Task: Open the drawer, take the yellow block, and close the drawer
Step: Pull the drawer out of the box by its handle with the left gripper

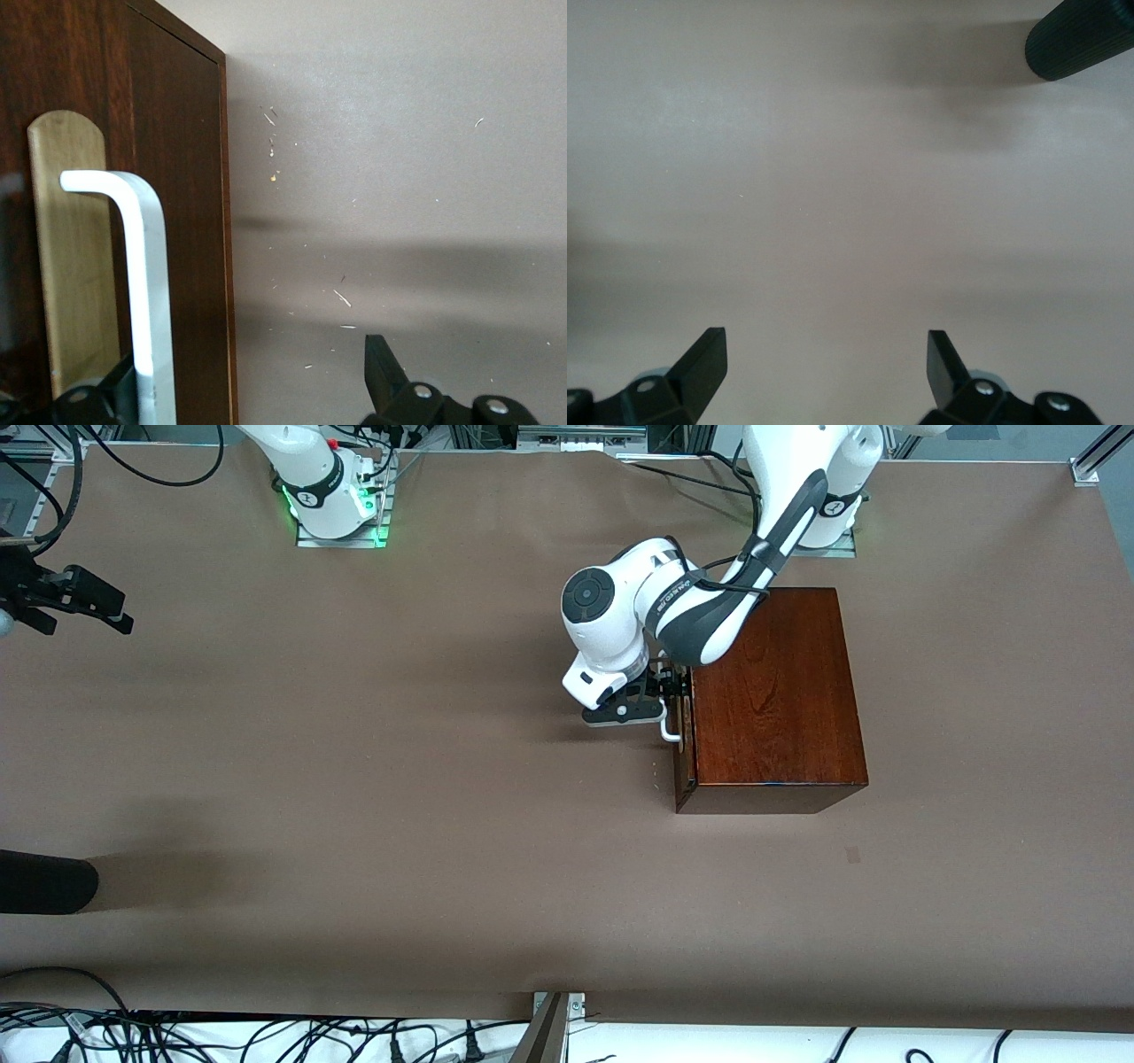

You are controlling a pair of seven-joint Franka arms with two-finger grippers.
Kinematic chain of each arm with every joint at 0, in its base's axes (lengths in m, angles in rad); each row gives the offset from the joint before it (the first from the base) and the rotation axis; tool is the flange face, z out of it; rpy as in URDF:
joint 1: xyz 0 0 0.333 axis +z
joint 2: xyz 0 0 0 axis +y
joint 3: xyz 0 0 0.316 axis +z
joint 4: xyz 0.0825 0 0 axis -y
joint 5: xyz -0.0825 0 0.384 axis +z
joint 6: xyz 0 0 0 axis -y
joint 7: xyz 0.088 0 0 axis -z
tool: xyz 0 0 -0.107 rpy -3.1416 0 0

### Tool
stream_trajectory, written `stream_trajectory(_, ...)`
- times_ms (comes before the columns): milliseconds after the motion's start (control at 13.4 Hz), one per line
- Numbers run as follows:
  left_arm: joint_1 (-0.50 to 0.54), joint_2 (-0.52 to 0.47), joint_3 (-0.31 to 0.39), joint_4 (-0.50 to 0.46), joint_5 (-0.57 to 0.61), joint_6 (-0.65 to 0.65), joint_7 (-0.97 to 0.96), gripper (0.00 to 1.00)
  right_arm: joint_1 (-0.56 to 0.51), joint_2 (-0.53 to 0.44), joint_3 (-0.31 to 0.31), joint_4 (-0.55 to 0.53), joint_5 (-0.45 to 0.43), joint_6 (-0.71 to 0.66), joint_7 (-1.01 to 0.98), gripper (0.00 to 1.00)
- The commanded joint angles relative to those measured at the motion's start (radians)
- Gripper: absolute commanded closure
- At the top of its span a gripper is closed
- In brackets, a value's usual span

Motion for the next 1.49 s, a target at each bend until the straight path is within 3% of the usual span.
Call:
stream_trajectory(0,-0.007,0.017,-0.003,0.021,-0.069,0.021,-0.013,0.00,-0.001,0.010,0.004,0.020,0.003,-0.012,0.009,0.00)
stream_trajectory(597,-0.105,0.120,0.000,0.182,-0.087,0.024,-0.137,0.00,-0.001,0.010,0.004,0.020,0.003,-0.012,0.009,0.00)
stream_trajectory(1418,-0.190,0.174,0.016,0.323,-0.154,0.024,-0.190,0.00,-0.001,0.010,0.004,0.020,0.003,-0.009,0.009,0.00)
